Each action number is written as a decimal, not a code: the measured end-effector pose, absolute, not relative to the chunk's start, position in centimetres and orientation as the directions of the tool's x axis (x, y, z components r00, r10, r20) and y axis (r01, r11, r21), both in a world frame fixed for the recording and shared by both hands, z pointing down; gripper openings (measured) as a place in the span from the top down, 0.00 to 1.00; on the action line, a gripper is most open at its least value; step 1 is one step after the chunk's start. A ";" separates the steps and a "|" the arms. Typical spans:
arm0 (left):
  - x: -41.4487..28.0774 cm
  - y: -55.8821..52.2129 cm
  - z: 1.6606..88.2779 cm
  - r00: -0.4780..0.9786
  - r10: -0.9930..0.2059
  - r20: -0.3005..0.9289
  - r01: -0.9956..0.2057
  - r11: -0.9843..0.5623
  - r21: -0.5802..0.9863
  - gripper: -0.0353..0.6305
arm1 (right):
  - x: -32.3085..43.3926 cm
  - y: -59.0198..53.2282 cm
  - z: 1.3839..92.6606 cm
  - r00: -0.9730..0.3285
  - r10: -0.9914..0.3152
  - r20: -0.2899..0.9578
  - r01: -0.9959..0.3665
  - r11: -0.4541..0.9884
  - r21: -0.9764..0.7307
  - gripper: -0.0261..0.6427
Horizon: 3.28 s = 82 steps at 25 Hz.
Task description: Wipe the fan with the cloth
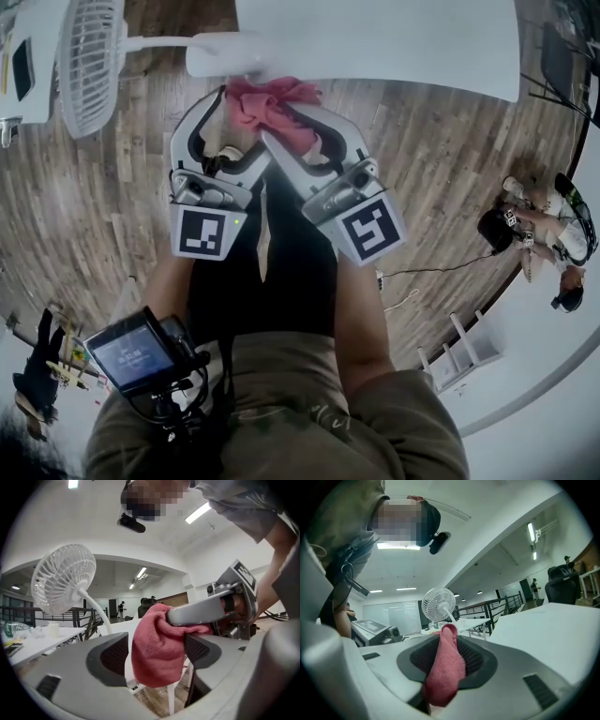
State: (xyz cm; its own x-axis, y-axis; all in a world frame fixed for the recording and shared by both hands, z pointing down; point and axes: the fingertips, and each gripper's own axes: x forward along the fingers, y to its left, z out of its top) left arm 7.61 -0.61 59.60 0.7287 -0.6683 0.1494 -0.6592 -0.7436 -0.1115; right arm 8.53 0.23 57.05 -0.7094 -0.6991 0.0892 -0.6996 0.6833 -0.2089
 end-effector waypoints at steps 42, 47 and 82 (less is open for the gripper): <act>-6.5 -7.5 63.1 0.375 -0.906 0.198 -0.926 -0.358 0.116 0.80 | 7.0 0.9 56.4 -0.717 -0.693 -0.079 -0.652 0.706 -0.277 0.95; -5.5 -9.3 63.0 0.391 -0.901 0.188 -0.918 -0.368 0.148 0.80 | 6.0 0.7 56.3 -0.727 -0.683 -0.069 -0.647 0.716 -0.262 0.95; -1.4 -10.4 66.9 0.503 -0.825 0.258 -0.854 -0.520 0.004 0.82 | 8.9 -1.0 60.2 -0.700 -0.714 0.027 -0.699 0.677 -0.229 0.95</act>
